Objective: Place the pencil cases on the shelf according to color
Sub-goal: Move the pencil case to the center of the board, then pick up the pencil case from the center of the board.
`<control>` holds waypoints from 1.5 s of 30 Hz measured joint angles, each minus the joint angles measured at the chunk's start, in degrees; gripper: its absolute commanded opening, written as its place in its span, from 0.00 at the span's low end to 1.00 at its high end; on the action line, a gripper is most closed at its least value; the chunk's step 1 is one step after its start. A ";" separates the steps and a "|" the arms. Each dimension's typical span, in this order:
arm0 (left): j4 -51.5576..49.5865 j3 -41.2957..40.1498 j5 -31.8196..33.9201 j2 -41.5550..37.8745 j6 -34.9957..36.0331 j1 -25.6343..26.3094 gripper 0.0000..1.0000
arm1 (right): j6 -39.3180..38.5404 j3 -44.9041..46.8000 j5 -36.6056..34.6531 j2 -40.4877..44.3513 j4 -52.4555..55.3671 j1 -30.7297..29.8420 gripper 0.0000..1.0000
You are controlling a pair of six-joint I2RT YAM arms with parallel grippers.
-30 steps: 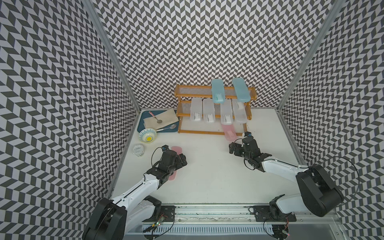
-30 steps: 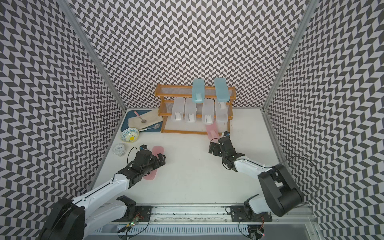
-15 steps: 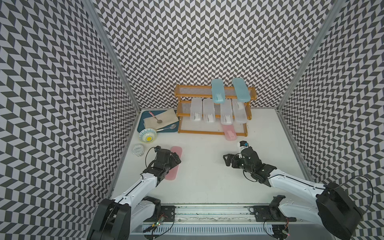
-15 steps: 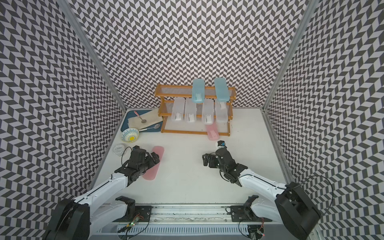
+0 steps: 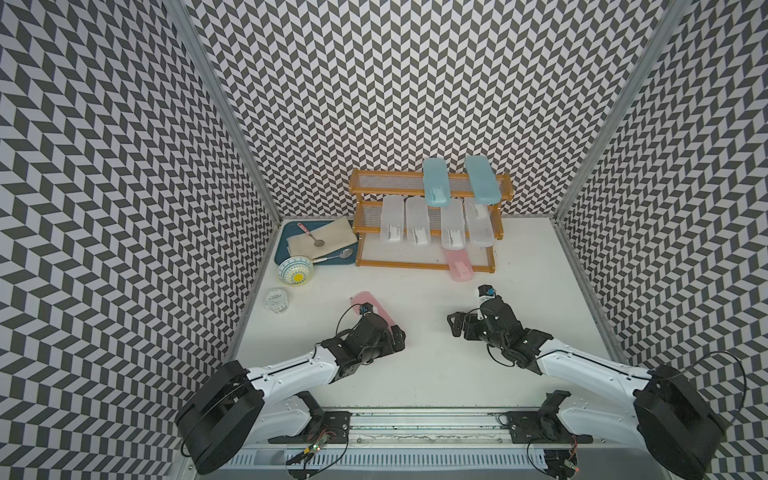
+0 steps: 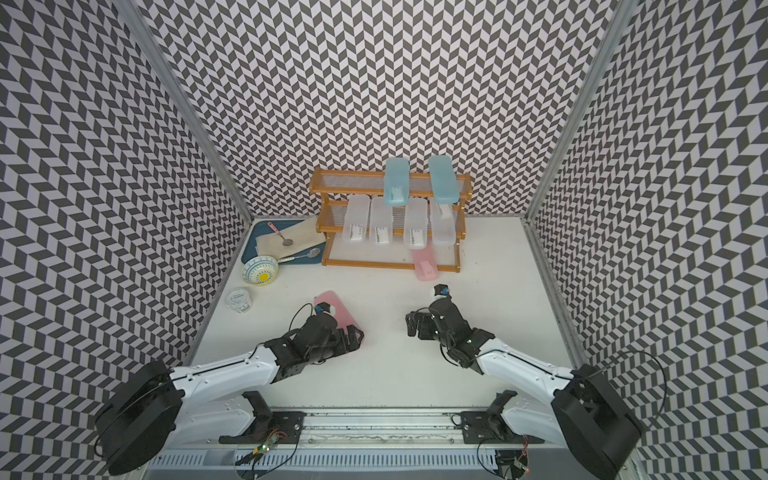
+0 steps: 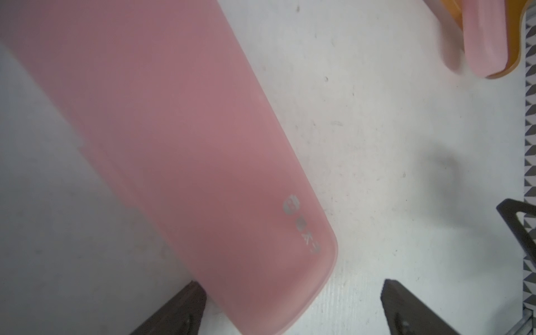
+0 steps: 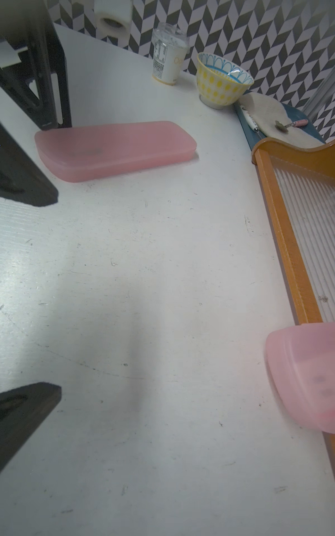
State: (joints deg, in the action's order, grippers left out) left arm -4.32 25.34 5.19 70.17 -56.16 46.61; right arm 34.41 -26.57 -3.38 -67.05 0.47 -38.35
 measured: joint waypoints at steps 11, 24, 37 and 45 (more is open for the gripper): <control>-6.88 2.56 8.46 -8.11 1.77 -6.27 1.00 | -11.56 -8.15 5.11 -6.97 0.39 -7.30 1.00; -11.08 2.56 6.56 -17.25 10.16 -25.24 1.00 | -16.28 -23.12 -1.05 -28.89 0.57 -22.21 0.99; -11.02 0.76 2.38 -23.41 12.28 -32.98 1.00 | -16.37 -31.32 -6.82 -40.74 1.03 -26.14 1.00; -11.06 0.04 0.57 -24.55 12.98 -34.56 1.00 | -14.95 -30.97 -10.88 -41.79 -1.09 -26.86 0.91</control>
State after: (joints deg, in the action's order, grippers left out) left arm -15.38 25.39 5.76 45.63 -43.18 12.05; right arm 19.46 -57.54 -14.26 -108.84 -0.62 -65.21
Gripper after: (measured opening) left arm 0.993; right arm 0.943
